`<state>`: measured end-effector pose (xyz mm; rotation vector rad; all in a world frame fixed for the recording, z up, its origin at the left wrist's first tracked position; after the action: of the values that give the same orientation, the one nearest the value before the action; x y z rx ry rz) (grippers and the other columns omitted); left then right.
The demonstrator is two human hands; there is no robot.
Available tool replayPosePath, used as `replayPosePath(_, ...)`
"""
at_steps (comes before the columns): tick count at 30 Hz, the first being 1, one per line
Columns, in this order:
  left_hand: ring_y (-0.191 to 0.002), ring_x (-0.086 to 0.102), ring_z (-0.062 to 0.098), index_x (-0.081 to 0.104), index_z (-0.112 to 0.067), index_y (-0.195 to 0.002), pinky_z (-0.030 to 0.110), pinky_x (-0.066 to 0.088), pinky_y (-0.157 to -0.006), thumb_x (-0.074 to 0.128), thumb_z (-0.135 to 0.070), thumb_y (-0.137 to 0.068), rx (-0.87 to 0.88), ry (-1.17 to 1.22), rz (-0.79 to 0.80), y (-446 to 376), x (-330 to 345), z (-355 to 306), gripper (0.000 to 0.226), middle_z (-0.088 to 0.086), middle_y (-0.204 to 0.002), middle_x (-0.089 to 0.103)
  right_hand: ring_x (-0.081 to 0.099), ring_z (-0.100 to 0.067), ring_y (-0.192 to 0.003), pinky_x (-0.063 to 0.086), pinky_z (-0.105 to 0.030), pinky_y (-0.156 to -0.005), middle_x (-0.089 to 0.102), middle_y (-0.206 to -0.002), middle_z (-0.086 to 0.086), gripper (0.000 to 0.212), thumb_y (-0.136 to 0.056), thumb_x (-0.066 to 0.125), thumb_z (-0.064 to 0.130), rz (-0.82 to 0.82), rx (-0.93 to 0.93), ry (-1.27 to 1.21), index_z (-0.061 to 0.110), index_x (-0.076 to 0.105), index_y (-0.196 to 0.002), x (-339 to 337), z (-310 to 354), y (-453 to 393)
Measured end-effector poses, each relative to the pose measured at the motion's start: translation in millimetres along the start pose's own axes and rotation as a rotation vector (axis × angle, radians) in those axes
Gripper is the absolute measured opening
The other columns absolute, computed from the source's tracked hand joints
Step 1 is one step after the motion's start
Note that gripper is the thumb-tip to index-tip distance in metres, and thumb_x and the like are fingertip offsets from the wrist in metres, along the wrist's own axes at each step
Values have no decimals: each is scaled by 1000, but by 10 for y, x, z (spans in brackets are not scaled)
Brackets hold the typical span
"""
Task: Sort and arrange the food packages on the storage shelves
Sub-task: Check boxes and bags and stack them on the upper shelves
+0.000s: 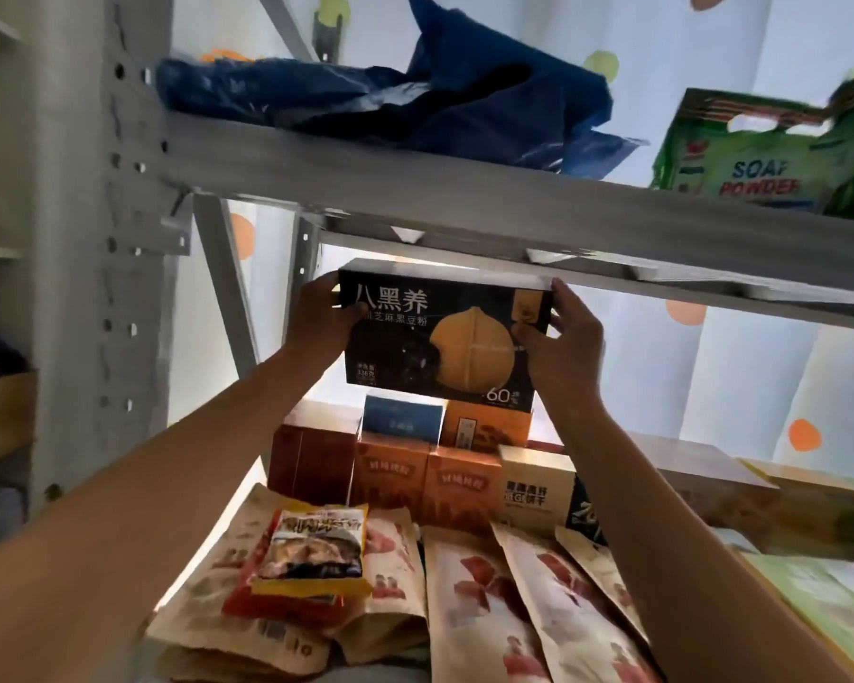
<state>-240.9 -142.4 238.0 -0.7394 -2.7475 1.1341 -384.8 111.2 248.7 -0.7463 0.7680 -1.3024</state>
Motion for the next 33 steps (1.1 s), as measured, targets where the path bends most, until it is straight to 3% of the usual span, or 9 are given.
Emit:
replayPosePath(2, -100, 68, 32, 64, -4, -123, 47, 56, -88, 68, 6, -83, -2, -31, -26, -198, 5, 158, 42, 14, -110, 71, 58, -8, -110, 49, -18, -87, 59, -105, 31, 45, -88, 75, 5, 1, -8, 31, 30, 62, -123, 215, -125, -142)
replayPosePath(5, -97, 69, 29, 67, -9, -120, 48, 56, -89, 73, 1, -80, -16, -58, -57, -431, 24, 391, 42, 12, -108, 73, 63, -17, -118, 56, -42, -98, 69, -125, 7, 50, -87, 77, 9, 1, 2, 56, 20, 63, -134, 493, -342, -332)
replayPosePath(8, -98, 69, 26, 68, -14, -119, 46, 56, -90, 72, -1, -80, -45, -46, -75, -638, 58, 595, 42, 10, -109, 73, 65, -21, -117, 56, -48, -96, 71, -125, 1, 51, -86, 77, 9, 32, 21, 57, 18, 62, -135, 744, -519, -540)
replayPosePath(14, -97, 71, 26, 71, -29, -115, 50, 57, -88, 73, -12, -69, -93, 5, -120, -952, 37, 1007, 49, 2, -102, 75, 64, -22, -120, 56, -41, -98, 68, -130, -3, 56, -85, 77, 8, 83, 36, 43, 15, 59, -138, 1102, -724, -816)
replayPosePath(17, -99, 70, 29, 70, -25, -115, 51, 57, -89, 68, -17, -70, -110, 5, -145, -1068, 50, 1082, 46, 3, -105, 75, 66, -24, -113, 59, -45, -91, 71, -121, -3, 53, -84, 76, 5, 96, 55, -8, 19, 62, -134, 1242, -842, -860)
replayPosePath(20, -103, 67, 28, 68, -21, -116, 50, 54, -94, 63, -10, -86, -98, -42, -160, -1106, 78, 992, 33, 3, -109, 73, 65, -26, -114, 58, -46, -93, 68, -127, -5, 57, -85, 77, 6, 87, 78, -42, 18, 58, -138, 1351, -940, -885)
replayPosePath(24, -103, 66, 29, 66, -15, -117, 49, 54, -94, 60, -2, -89, -125, -92, -215, -1163, -18, 1076, 32, 5, -110, 71, 63, -24, -112, 58, -34, -85, 66, -122, -1, 51, -85, 79, 11, 161, 74, -56, 14, 55, -129, 1542, -1020, -853)
replayPosePath(29, -99, 67, 30, 67, -9, -116, 49, 55, -93, 67, -8, -90, -194, -84, -221, -1132, -40, 1283, 26, 8, -107, 71, 63, -23, -111, 50, -20, -75, 65, -125, -7, 55, -82, 84, 17, 242, 89, 19, 10, 53, -126, 1647, -1191, -817)
replayPosePath(33, -98, 65, 29, 64, -5, -118, 43, 53, -94, 70, -10, -90, -211, -124, -223, -1059, 41, 1373, 29, 10, -109, 68, 64, -23, -102, 48, -19, -70, 64, -119, -7, 53, -81, 84, 18, 307, 97, 108, 9, 51, -122, 1650, -1287, -773)
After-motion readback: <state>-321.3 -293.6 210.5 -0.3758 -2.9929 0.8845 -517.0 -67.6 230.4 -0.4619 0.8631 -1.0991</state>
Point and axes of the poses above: each hand's wrist, its own y-axis away from the middle knuckle, its own x-axis out of the palm, z = x × y, the point moved 7 cm from there along -y, towards the middle knuckle
